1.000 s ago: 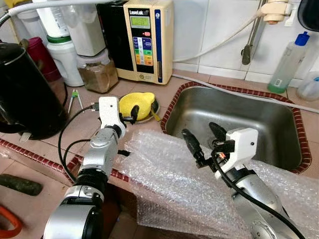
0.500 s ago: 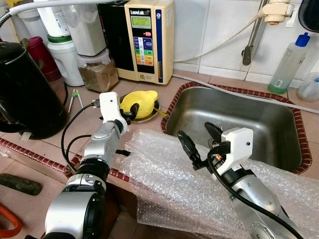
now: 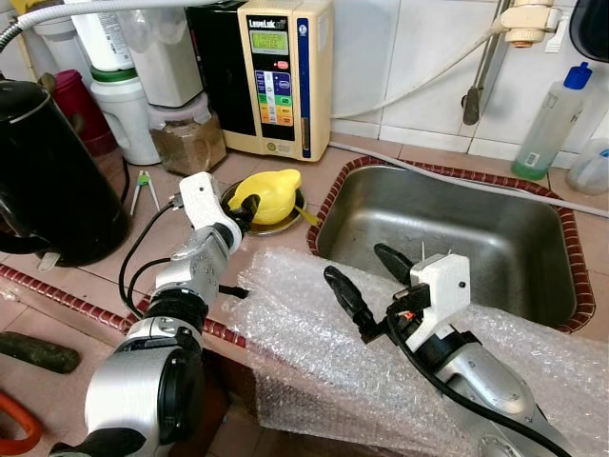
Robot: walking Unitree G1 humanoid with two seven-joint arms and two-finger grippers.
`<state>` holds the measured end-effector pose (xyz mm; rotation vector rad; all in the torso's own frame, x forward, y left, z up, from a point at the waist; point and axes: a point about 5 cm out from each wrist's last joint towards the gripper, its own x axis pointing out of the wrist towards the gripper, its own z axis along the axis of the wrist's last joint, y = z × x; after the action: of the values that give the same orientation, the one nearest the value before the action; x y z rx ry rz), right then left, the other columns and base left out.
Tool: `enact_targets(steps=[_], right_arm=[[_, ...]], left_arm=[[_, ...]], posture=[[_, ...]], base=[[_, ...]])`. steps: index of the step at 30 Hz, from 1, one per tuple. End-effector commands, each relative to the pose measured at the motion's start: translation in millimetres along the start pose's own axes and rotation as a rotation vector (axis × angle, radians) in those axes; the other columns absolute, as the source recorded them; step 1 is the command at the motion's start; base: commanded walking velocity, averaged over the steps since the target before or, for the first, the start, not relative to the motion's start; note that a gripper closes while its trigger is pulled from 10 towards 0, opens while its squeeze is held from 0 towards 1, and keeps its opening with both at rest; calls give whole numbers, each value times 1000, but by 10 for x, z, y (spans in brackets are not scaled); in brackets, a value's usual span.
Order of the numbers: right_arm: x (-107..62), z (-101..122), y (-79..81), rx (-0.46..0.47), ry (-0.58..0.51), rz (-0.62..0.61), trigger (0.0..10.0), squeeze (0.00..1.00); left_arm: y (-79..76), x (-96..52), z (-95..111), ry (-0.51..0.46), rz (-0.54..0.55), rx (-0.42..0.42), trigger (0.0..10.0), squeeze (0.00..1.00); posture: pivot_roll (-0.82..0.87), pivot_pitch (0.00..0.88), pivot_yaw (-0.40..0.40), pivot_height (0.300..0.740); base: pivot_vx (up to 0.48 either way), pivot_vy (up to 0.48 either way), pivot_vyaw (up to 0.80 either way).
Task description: Kitchen organization
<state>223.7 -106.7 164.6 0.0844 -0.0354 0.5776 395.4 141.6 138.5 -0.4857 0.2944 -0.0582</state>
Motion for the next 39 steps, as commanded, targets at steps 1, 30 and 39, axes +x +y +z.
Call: enact_targets(steps=[1, 30, 39], right_arm=[[-7, 27, 40, -16, -8, 24, 10000, 0], [21, 12, 62, -44, -12, 22, 10000, 0], [12, 0, 57, -49, -7, 22, 10000, 0]], left_arm=[[7, 7, 64, 6, 15, -15, 10000, 0], [-8, 15, 35, 66, 20, 16, 0, 0], [19, 10, 34, 74, 22, 34, 0, 0]], posture=[[-131, 10, 80, 740], [-130, 14, 94, 740], [-131, 11, 97, 740]], base=[[0, 0, 0], [0, 0, 0], [0, 0, 0]])
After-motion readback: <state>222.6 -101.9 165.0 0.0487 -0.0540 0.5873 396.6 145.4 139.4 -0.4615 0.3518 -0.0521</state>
